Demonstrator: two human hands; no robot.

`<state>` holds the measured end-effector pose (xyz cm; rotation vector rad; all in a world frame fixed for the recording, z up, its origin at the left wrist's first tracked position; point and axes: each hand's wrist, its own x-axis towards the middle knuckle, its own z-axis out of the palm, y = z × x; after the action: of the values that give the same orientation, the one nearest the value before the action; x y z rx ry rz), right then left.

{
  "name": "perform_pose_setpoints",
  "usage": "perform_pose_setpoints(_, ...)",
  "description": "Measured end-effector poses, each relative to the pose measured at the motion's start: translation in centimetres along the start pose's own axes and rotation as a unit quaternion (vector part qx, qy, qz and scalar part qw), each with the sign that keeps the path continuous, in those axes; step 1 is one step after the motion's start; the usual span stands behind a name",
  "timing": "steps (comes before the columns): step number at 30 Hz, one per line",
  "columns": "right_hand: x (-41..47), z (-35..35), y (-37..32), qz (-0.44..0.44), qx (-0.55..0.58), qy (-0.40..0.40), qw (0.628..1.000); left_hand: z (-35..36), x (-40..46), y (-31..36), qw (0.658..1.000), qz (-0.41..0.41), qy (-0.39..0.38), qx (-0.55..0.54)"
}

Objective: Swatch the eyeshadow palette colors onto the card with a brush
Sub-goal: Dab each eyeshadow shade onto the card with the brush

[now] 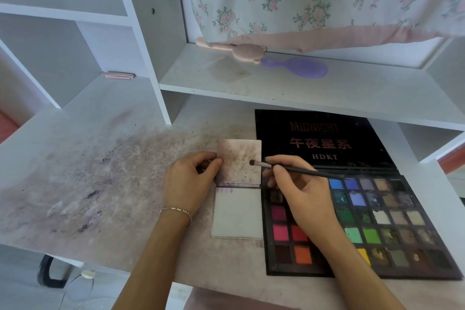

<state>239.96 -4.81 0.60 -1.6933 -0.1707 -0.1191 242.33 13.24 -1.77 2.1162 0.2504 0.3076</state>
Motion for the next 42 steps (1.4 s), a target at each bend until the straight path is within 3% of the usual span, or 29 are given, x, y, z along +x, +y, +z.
perform_pose_setpoints(4,-0.1,-1.9,-0.2,-0.009,0.008,0.034,0.999,-0.1,0.0,0.0,1.0,0.008,0.0,0.005)
perform_pose_setpoints(19,-2.2,-9.6,1.0,0.028,-0.144,0.184,0.972,0.2,0.1,-0.2,1.0,0.009,0.004,0.007)
perform_pose_setpoints(30,-2.4,-9.7,2.1,0.045,-0.248,0.128,0.959,0.2,0.1,-0.1,1.0,0.013,0.011,-0.006)
perform_pose_setpoints(42,-2.7,-9.9,1.8,0.051,-0.26,0.122,0.956,0.3,0.1,-0.2,1.0,0.019,0.014,0.004)
